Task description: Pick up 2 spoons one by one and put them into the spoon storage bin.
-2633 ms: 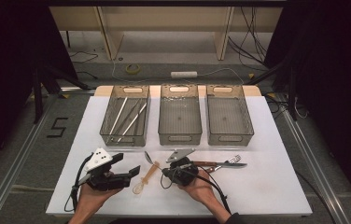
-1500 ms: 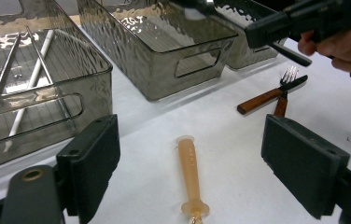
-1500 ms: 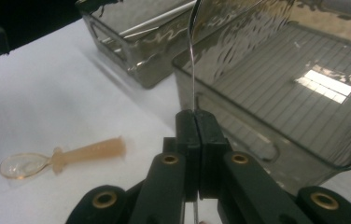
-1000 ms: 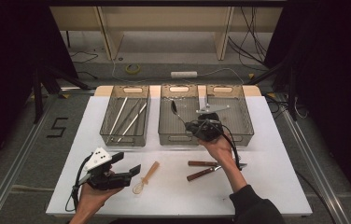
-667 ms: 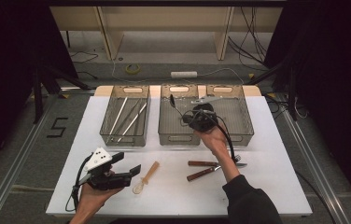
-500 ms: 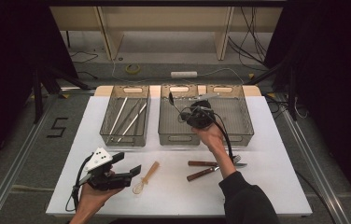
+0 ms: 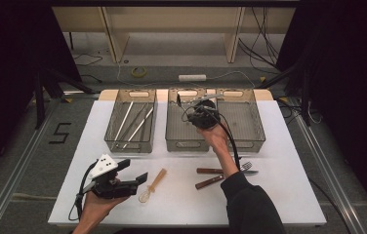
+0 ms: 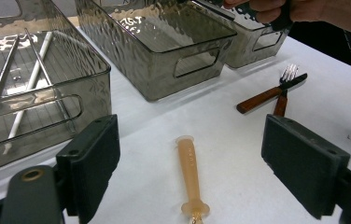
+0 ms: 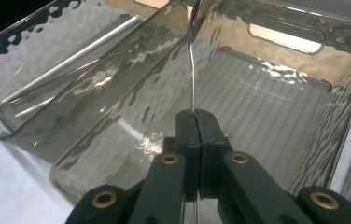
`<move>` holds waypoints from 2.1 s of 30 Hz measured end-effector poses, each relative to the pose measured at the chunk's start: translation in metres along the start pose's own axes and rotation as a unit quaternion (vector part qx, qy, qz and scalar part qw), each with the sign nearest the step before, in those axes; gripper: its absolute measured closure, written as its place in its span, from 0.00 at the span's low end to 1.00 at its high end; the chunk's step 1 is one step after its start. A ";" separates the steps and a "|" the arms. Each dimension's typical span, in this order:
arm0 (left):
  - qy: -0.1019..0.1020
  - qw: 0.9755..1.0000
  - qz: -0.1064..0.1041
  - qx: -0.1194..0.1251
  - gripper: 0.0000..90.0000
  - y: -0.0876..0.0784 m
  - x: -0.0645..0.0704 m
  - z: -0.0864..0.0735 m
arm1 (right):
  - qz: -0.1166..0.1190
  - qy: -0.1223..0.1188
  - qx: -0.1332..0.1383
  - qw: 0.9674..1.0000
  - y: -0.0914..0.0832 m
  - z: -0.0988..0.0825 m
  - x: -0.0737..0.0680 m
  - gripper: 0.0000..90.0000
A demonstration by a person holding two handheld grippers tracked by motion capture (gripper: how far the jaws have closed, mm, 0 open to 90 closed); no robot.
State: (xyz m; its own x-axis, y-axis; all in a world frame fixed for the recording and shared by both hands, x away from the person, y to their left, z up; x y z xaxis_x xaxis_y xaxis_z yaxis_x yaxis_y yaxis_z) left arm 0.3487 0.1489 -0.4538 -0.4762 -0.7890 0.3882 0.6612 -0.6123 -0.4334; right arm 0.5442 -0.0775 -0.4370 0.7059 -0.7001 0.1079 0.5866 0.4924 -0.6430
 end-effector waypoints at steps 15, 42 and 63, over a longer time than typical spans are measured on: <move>0.001 1.000 0.000 -0.006 0.21 0.002 0.000 -0.001 | -0.005 0.025 -0.014 1.000 0.018 -0.003 0.001 0.92; -0.020 0.998 0.010 -0.057 0.19 0.011 -0.003 -0.008 | 0.145 -0.027 0.085 0.986 -0.070 -0.043 -0.061 0.41; -0.009 0.993 0.026 -0.111 0.20 0.018 0.000 -0.017 | 0.134 -0.019 0.122 0.983 -0.116 -0.097 -0.080 0.34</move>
State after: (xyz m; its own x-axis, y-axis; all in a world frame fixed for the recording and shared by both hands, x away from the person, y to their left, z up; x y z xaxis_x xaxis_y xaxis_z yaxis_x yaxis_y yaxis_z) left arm 0.3509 0.1367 -0.4756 -0.4341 -0.8196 0.3740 0.5394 -0.5690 -0.6208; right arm 0.3817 -0.1285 -0.4445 0.8597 -0.5107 -0.0102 0.4519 0.7697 -0.4510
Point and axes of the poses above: each handheld gripper's, and its own axes: y roughly forward along the jaws, z roughly out of its top, x roughly to its right, the point moved 6 cm from there along y, roughly forward along the jaws, and after that the axes turned 15 degrees about -y, right-handed, at the moved point
